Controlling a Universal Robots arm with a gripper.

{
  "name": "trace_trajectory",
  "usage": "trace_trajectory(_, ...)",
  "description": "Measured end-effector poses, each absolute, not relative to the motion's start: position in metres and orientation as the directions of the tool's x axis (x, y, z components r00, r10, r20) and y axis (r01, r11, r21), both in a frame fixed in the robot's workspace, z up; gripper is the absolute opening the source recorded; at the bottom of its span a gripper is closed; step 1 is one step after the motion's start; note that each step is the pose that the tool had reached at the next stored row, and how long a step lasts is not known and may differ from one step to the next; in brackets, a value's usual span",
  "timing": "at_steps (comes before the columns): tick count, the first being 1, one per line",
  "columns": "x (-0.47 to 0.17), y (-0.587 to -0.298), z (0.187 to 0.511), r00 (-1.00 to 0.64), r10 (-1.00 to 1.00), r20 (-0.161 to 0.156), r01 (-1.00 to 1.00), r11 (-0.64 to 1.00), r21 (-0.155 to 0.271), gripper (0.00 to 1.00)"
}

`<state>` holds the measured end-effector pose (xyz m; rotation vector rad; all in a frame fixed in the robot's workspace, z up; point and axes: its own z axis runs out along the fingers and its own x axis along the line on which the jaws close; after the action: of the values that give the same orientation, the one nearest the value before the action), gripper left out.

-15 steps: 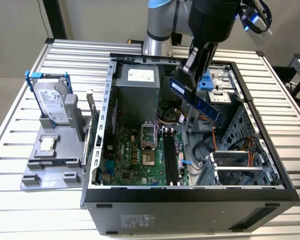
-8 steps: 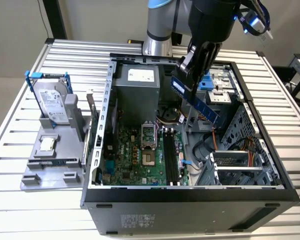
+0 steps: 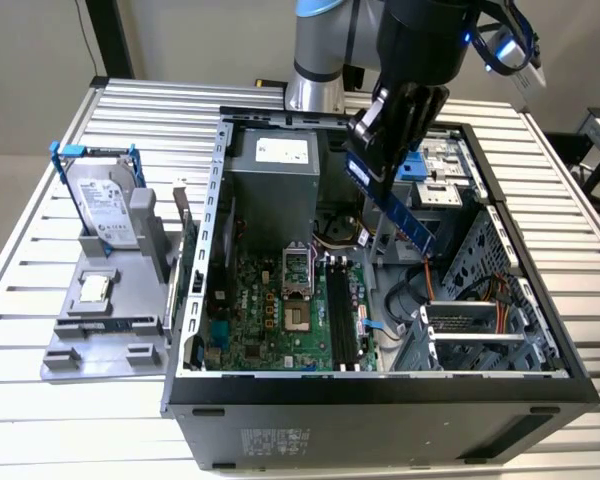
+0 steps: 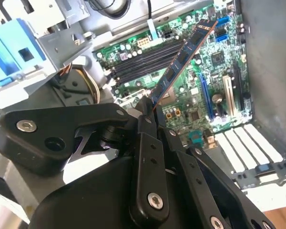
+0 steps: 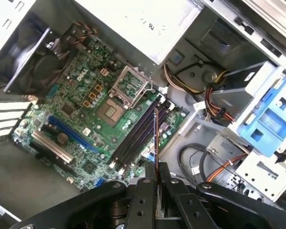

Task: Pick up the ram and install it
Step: 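Insert the ram into the slot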

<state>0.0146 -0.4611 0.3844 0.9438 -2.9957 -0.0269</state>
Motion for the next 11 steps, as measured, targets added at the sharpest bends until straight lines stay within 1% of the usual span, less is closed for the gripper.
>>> trace_trajectory(11,0.0146,-0.4611,0.3842,-0.894,-0.449,-0.005,-0.449,0.894,0.016,0.00)
